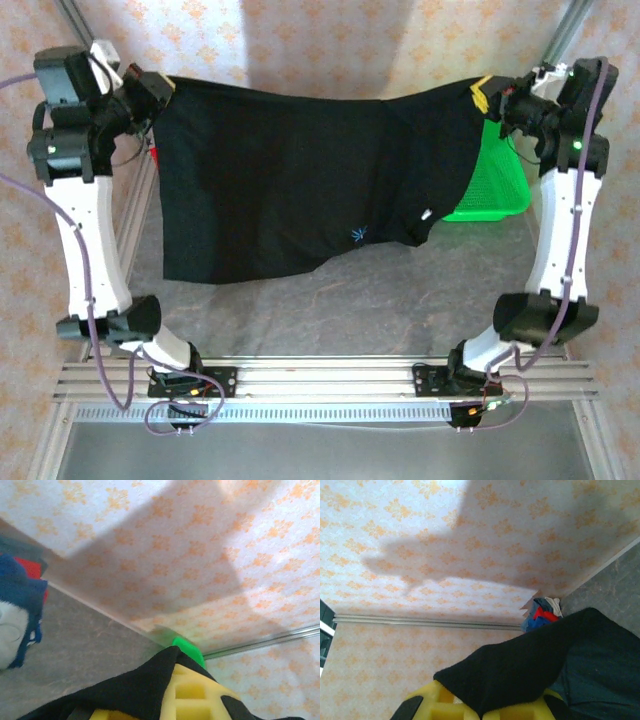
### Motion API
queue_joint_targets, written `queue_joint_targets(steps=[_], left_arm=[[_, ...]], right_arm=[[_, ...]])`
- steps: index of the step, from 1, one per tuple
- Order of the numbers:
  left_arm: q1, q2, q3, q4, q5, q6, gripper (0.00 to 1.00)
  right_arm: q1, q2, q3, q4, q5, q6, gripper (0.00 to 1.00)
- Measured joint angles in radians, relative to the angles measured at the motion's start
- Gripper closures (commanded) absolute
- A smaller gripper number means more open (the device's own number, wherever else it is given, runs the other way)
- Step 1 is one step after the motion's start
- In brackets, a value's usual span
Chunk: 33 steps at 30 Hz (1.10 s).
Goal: Fold and stack the t-shirts
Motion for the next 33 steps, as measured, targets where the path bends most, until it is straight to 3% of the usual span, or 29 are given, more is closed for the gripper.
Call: queue_joint_targets(steps=[6,9,15,22,26,33], left_arm=[[-0.002,0.250,0.336,0.018,0.056,-0.051,1.00],[-0.002,0.330,0.425,0.059,0.079,-0.100,1.00],[0.007,0.380,0.440,0.175,0.116,-0.195,1.00],[0.090,0.368,0.467,0.230,0.162,-0.230,1.00],[0.097,0.237,0.312,0.157,0.164,-0.114,1.00],[0.090,-0.241,-0.390,0.089,0.116,0.035,1.00]], right_arm=[[0.018,0.333,0.436,-0.001,-0.013,0.019,1.00],[0.021,0.480,0.655,0.063,-0.033,0.081,1.00],[0.021,0.552,0.707,0.302,-0.053,0.249,1.00],[0.021,0.507,0.708,0.234,-0.113,0.198,1.00],[0.016,0.238,0.349,0.013,-0.095,0.010,1.00],[0.006,-0.378,-0.615,0.063,-0.074,-0.018,1.00]])
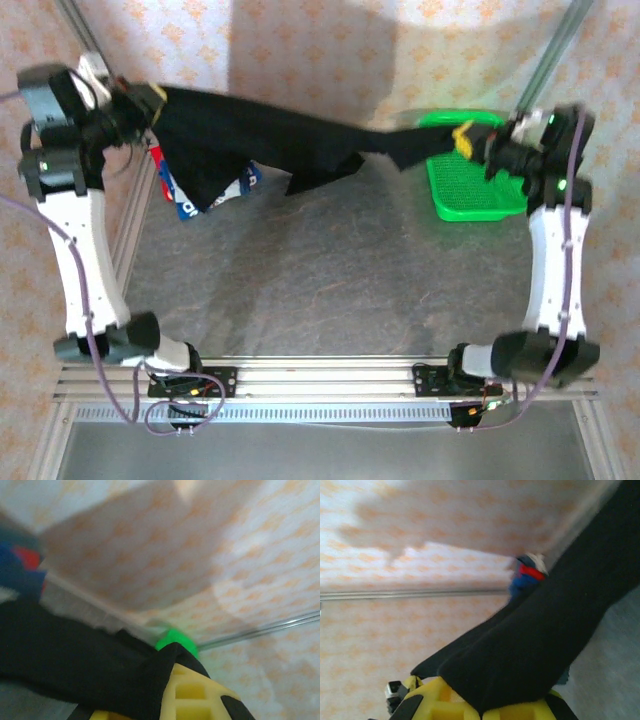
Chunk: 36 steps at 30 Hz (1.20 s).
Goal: Fold and stack the t-shirts
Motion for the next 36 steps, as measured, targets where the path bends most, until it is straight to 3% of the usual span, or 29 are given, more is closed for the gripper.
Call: queue_joint_targets(steps=[5,10,14,20,24,36], left_arm=[[-0.043,-0.258,-0.520,-0.037,-0.087,0.074,1.00],[-0.051,-0.460,-0.972,-0.151,-0.214,0.096,1.00],[-0.052,-0.606,-1.180,-0.257,-0.296,0.080,1.00],[-0.035,-0.720,-1.233,-0.328,-0.412,0.027,1.00],[-0.031,-0.708,-1.233,-0.337,-0.462,0.010,1.00],[-0.038,-0.620,-1.274,-0.244,-0.473,-0.065,1.00]], right_arm=[[-0.005,-0.215,-0.414,-0.136,0.051,-0.078,1.00],[-0.014,-0.377,-0.626,-0.335,0.119,-0.176,1.00],[-0.025,-0.427,-0.701,-0.446,0.182,-0.225,1.00],[-0.031,-0.422,-0.718,-0.544,0.270,-0.269,1.00],[-0.031,-0.408,-0.719,-0.568,0.311,-0.280,1.00],[0.000,-0.190,-0.715,-0.442,0.308,-0.283,1.00]])
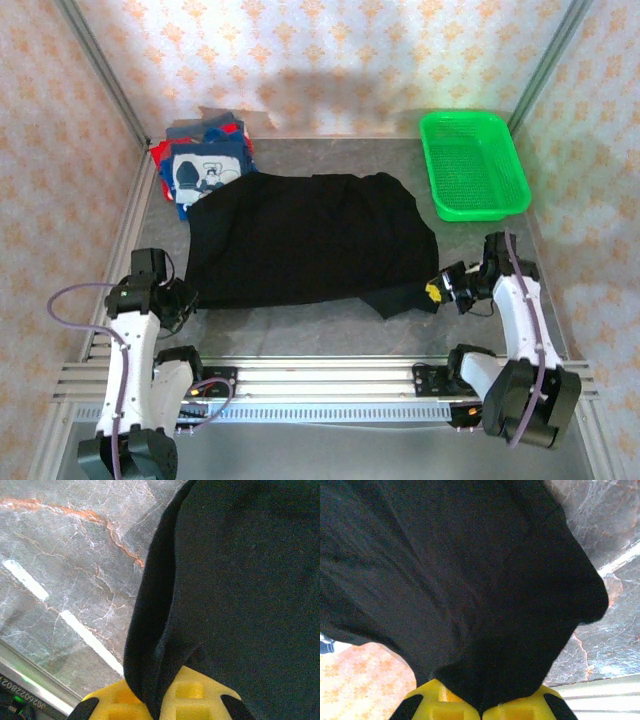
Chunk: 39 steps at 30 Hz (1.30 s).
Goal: Fold and stack the t-shirts
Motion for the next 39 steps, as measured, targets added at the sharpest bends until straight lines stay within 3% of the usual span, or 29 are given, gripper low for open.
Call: queue_joint_targets(steps=[8,21,39], left_arm=[[-0.061,0.155,0.002,0.126,-0.013,-0.011,1.00],[-0.067,0.408,0.115,0.250,-0.030,0.027,1.00],[-0.067,0.650,0.250,0.296,-0.039,0.124,1.00]], right_arm=[[0.026,0.124,0.083,0.075,0.008,-0.007,1.00],[0.036,0.321,0.228,0.097,0.037,-0.076,1.00],[0.063,0.462,0.344,0.097,0.056,-0.131,1.00]])
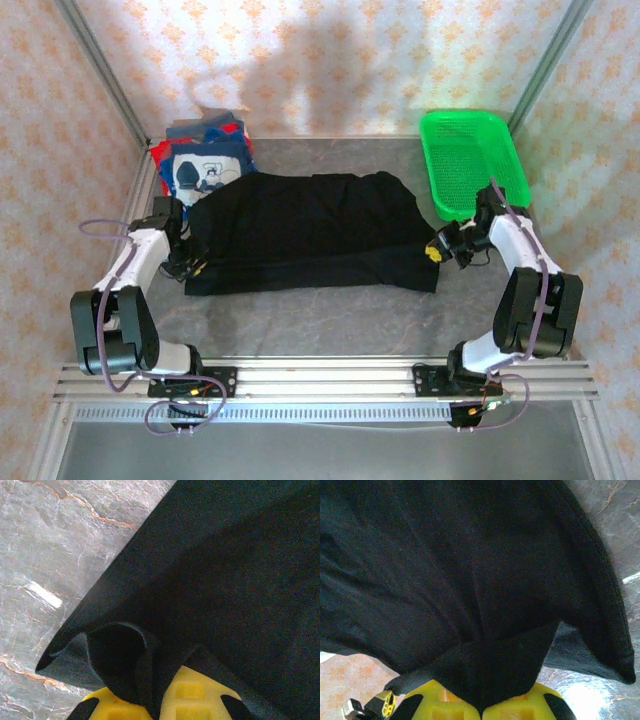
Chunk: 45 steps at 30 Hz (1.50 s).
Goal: Fold and stack the t-shirts
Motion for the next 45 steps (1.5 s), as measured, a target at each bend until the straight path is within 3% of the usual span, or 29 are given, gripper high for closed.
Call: queue_joint_targets(steps=[3,4,7,9,12,21,28,33,39,45], left_arm=[[0.000,0.032,0.010,0.002,-0.007,0.002,1.00],[0.000,0.037,0.010,0.003,-0.010,0.002,0.96],[0.005,0.041,0.010,0.004,-0.022,-0.001,0.49],[0.018,0.041,0.010,0.006,-0.035,-0.003,0.32],[0.028,0.040,0.024,0.006,-0.042,-0.014,0.25],[-0.037,-0.116,0.099,0.003,-0.022,-0.037,0.23],[-0.065,-0.164,0.018,0.022,0.023,-0.066,0.24],[-0.087,-0.191,-0.034,0.025,0.040,-0.074,0.23],[-0.139,-0.250,-0.052,0.039,0.058,-0.077,0.23],[-0.162,-0.319,-0.097,0.043,0.085,-0.090,0.23]], right_arm=[[0.009,0.021,0.008,0.000,0.005,-0.003,1.00],[0.013,0.029,0.013,-0.001,0.008,-0.003,1.00],[0.032,0.056,0.038,-0.001,0.019,-0.003,1.00],[0.047,0.074,0.061,0.000,0.030,-0.003,1.00],[0.063,0.100,0.091,0.003,0.045,-0.003,1.00],[0.072,0.209,0.208,0.003,0.069,-0.003,1.00],[0.083,0.313,0.308,0.002,0.080,-0.003,0.95],[0.085,0.358,0.369,-0.030,0.080,0.006,0.84],[0.092,0.395,0.446,-0.049,0.042,0.061,0.58],[0.091,0.392,0.457,0.064,0.005,0.075,0.41]])
